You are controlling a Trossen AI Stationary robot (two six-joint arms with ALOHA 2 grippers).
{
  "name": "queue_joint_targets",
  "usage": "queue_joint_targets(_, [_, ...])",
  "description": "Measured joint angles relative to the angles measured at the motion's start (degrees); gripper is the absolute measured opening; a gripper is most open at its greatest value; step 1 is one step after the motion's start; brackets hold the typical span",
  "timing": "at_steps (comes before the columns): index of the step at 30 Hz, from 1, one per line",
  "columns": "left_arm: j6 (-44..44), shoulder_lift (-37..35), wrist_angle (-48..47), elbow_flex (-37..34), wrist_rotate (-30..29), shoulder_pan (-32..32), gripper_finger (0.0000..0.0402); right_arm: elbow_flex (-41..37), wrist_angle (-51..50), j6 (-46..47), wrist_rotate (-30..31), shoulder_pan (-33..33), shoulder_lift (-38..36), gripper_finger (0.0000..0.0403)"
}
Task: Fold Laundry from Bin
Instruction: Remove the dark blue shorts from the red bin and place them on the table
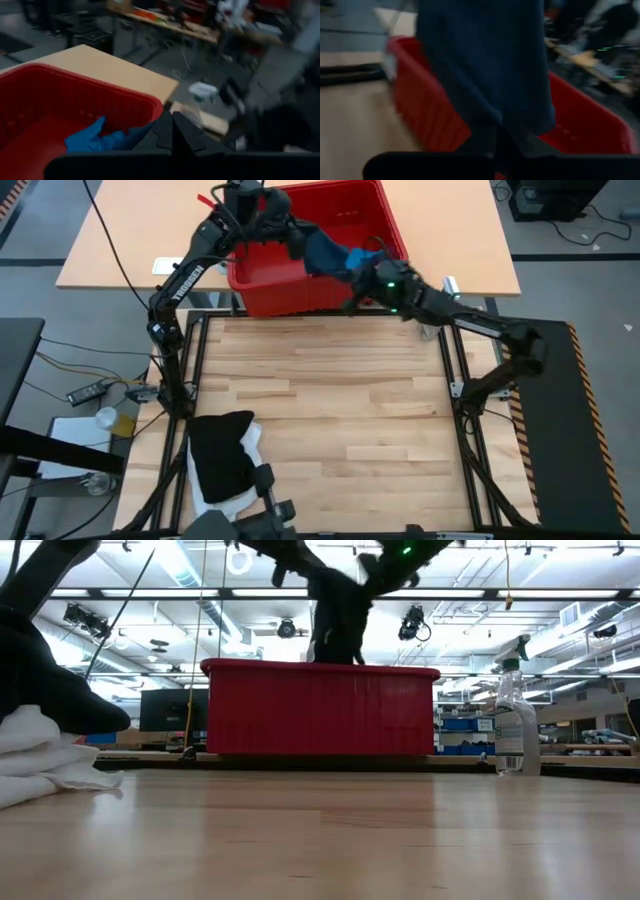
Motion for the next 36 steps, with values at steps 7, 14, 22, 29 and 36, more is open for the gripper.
queue_joint_targets(7, [9.01,-3.71,-8.24,0.02,2.36,-1.39,0.0,-0.02,-15.14,3.5,-8.53,1.03,-11.84,0.0008])
queue_joint_targets(14, [13.88,-5.66,-22.35,0.02,0.19,-11.98,0.0,0.0,-30.08,11.53,-21.21,4.86,-18.84,0.001])
queue_joint_targets(22, [10.45,-4.92,-33.58,0.0,-9.97,-31.36,0.0,-0.11,-48.23,22.94,-32.81,16.79,-20.24,0.0011])
queue_joint_targets(29, [0.63,-4.53,-33.44,0.01,-11.94,-44.5,0.0,-0.09,-54.13,35.24,-43.71,28.61,-20.82,0.0011])
queue_joint_targets(36, [-2.55,-0.56,-36.97,0.02,-11.96,-54.05,0.0,-0.07,-54.04,43.14,-50.51,39.45,-19.07,0.0011])
